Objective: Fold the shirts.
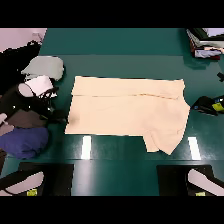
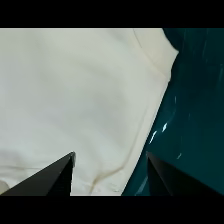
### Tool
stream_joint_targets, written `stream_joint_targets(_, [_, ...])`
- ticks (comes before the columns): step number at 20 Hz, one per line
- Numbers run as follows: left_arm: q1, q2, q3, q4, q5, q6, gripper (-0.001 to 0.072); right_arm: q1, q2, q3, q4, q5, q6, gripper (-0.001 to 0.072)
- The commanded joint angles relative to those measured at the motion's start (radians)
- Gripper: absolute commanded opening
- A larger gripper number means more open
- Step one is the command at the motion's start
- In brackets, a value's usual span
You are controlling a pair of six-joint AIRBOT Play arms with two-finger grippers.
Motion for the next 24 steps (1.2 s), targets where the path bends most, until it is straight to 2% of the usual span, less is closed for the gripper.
stream_joint_targets(1, [0.0,0.032,-0.126,-0.09,0.071,-0.004,0.0405,-0.017,0.065,-0.07,0.002,0.006,0.0,0.052])
stream_joint_targets(9, [-0.001,0.032,-0.174,-0.105,0.101,-0.002,0.0401,-0.017,0.111,-0.07,-0.001,0.054,0.0,0.0519])
stream_joint_targets(10, [-0.001,0.032,-0.174,-0.103,0.107,0.0,0.0341,-0.017,0.111,-0.07,-0.001,0.063,0.0,0.0519])
stream_joint_targets(11, [-0.001,0.032,-0.174,-0.101,0.109,0.003,0.0191,-0.017,0.111,-0.07,0.0,0.065,0.0,0.0519])
stream_joint_targets(12, [-0.001,0.032,-0.174,-0.102,0.109,0.004,0.0119,-0.017,0.111,-0.07,0.0,0.066,0.001,0.0519])
stream_joint_targets(13, [-0.001,0.032,-0.174,-0.102,0.11,0.004,0.0111,-0.017,0.111,-0.07,0.0,0.067,0.001,0.0519])
stream_joint_targets(14, [-0.001,0.032,-0.172,-0.103,0.108,0.009,0.0025,-0.017,0.111,-0.07,-0.001,0.071,0.001,0.0519])
stream_joint_targets(19, [-0.001,0.068,-0.08,-0.104,0.042,0.04,0.0024,-0.017,0.111,-0.164,-0.004,0.171,0.001,0.052])
stream_joint_targets(24, [-0.001,0.137,-0.076,-0.106,0.051,0.041,0.0024,-0.016,0.111,-0.446,0.058,0.116,0.013,0.052])
